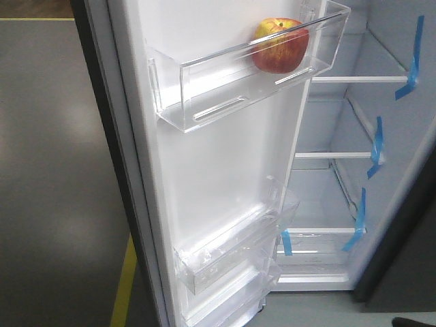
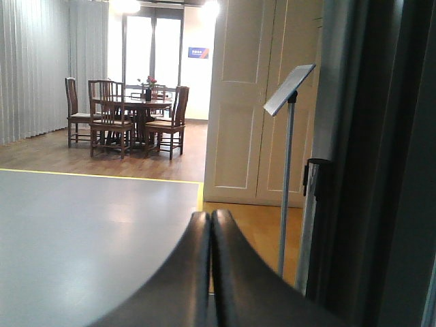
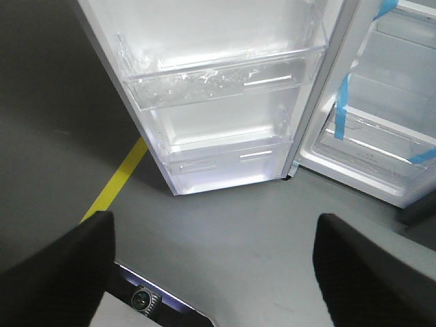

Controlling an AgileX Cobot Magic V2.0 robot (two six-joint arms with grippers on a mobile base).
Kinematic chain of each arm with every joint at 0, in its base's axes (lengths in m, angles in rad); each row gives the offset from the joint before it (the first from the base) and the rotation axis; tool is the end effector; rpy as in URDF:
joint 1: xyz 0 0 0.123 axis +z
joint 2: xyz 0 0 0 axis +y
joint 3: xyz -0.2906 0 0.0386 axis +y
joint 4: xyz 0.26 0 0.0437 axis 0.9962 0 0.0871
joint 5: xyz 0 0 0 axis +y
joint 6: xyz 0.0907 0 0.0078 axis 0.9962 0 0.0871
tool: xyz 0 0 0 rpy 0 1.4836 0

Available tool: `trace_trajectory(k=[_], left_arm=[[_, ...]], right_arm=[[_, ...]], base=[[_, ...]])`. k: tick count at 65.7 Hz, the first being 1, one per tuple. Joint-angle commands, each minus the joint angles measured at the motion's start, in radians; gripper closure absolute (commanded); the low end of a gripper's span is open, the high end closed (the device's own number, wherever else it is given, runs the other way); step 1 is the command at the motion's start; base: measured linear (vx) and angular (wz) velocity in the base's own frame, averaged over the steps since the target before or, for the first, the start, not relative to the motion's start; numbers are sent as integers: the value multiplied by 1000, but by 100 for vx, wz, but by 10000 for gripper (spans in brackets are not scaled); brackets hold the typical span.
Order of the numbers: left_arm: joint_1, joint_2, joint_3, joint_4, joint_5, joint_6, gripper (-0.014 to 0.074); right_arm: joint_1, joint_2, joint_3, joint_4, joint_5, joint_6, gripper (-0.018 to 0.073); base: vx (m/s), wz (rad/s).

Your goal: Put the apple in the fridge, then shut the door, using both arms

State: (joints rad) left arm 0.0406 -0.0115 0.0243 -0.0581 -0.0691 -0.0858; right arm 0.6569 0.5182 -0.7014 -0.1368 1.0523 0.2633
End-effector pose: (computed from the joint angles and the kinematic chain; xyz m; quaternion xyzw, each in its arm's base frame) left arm 0.0596 0.0028 0.2115 -0.0618 0.6517 -0.0377 0.7550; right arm 0.0689 0.0395 0.3273 -0.1884 0.9016 0.1095 0.3736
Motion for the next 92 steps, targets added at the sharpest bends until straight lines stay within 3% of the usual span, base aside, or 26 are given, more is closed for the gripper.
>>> trace_trajectory(k=[1, 23, 50, 66, 73, 79, 92], left_arm=[[-2, -15, 29, 0, -72, -9, 602], [-2, -16, 29, 0, -72, -8, 602], [-2, -16, 29, 0, -74, -8, 602], [-2, -16, 29, 0, -156, -8, 602], [-2, -14, 8, -4, -167, -77, 602], [-2, 10, -68, -4, -64, -131, 602], [-2, 228, -317, 0, 256, -98, 602]], right_arm=[[3, -34, -25, -17, 6, -19, -5], [3, -84, -25, -24, 127, -28, -5], [3, -84, -25, -24, 127, -34, -5], [3, -84, -25, -24, 132, -34, -5], [3, -84, -25, -24, 134, -34, -5], [3, -84, -25, -24, 134, -34, -5], [3, -84, -25, -24, 134, -34, -5]], base=[[0, 0], [0, 0], [0, 0], [0, 0], [0, 0], [0, 0], [0, 0]])
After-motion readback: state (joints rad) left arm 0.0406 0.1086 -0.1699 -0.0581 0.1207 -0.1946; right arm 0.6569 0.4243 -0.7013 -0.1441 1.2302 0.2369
